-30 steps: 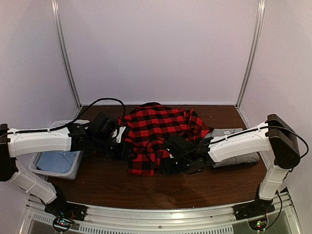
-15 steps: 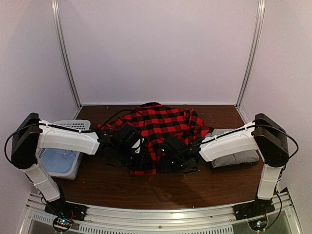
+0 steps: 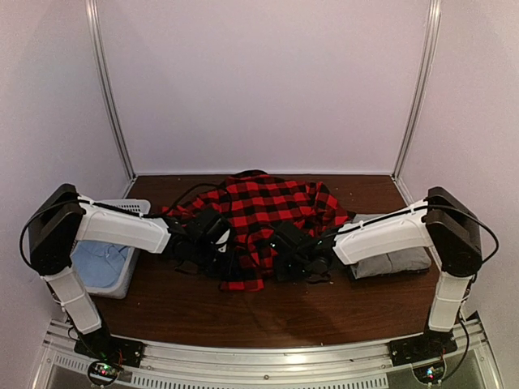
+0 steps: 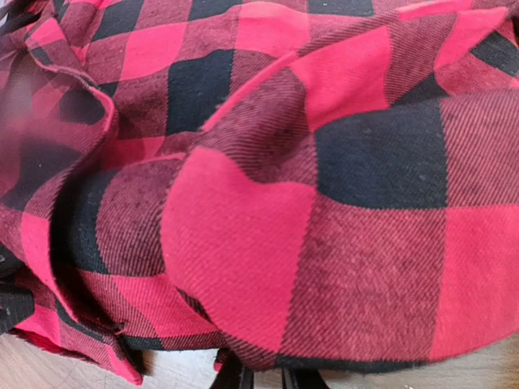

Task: Fold and stack the long sleeve shirts
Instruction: Flatten out the crumpled shirt at the center of the board.

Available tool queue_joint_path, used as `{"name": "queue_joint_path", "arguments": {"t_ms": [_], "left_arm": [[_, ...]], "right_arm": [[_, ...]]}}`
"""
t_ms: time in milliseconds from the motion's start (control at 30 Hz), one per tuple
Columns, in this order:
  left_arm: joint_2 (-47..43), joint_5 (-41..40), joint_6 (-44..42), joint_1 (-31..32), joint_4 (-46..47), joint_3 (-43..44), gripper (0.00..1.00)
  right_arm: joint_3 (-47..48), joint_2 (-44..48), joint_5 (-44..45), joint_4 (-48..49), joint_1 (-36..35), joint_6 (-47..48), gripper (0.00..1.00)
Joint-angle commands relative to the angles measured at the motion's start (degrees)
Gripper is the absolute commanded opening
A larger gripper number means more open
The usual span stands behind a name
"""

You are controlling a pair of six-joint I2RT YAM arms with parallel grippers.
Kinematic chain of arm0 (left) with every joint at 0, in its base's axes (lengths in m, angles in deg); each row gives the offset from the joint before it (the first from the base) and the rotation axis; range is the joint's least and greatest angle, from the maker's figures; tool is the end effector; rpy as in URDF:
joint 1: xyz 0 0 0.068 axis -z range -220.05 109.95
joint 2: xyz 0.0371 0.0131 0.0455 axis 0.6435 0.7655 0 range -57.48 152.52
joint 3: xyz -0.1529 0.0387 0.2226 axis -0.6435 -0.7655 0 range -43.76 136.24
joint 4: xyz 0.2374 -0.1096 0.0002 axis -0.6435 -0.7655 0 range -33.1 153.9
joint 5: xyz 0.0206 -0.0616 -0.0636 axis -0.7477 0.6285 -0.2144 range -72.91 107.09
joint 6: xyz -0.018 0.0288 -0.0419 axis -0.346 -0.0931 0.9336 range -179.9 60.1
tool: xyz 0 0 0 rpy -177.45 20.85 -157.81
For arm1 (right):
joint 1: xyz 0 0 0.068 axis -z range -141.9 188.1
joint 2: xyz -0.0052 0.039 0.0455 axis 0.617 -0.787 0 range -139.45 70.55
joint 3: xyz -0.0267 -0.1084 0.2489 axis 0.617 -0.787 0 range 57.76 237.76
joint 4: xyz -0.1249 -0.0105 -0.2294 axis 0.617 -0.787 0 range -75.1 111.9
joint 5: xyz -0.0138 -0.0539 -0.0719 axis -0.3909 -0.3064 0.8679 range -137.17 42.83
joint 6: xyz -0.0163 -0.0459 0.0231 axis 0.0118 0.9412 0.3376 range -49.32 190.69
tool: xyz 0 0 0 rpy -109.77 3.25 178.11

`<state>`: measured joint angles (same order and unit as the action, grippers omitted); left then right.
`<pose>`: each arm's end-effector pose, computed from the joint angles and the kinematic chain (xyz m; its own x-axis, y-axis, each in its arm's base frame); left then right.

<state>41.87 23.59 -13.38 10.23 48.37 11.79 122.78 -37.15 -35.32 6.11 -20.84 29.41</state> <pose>0.2123 -0.2617 0.1537 -0.9595 0.0267 -0.2804 0.1524 0.8864 -0.4372 0.2012 0.3199 0.1502 -0.8471 -0.1550 -0.5084 -0.2982 0.9303 0.2134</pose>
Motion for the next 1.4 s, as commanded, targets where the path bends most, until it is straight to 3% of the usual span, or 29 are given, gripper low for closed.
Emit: {"name": "queue_joint_path", "arguments": {"t_ms": [0,567,800,1367], "left_arm": [[0.70,-0.14,-1.60,-1.33,2.62,-1.45,0.40],[1.79,2.78,-2.59,-2.92,4.70,-3.06,0.35],[0.76,2.02,-2.42,-2.96,4.29,-3.73,0.00],[-10.44,-2.03,-3.56,-5.63,-3.42,-3.95,0.00]], "right_arm": [[-0.12,4.25,2.80,-2.23,0.78,0.97,0.08],[-3.11,9.96,-4.31,-1.51,2.51,3.22,0.08],[-3.36,9.96,-4.86,-1.50,2.60,3.14,0.07],[-5.53,21.21,-4.60,-5.35,7.24,4.34,0.04]]}}
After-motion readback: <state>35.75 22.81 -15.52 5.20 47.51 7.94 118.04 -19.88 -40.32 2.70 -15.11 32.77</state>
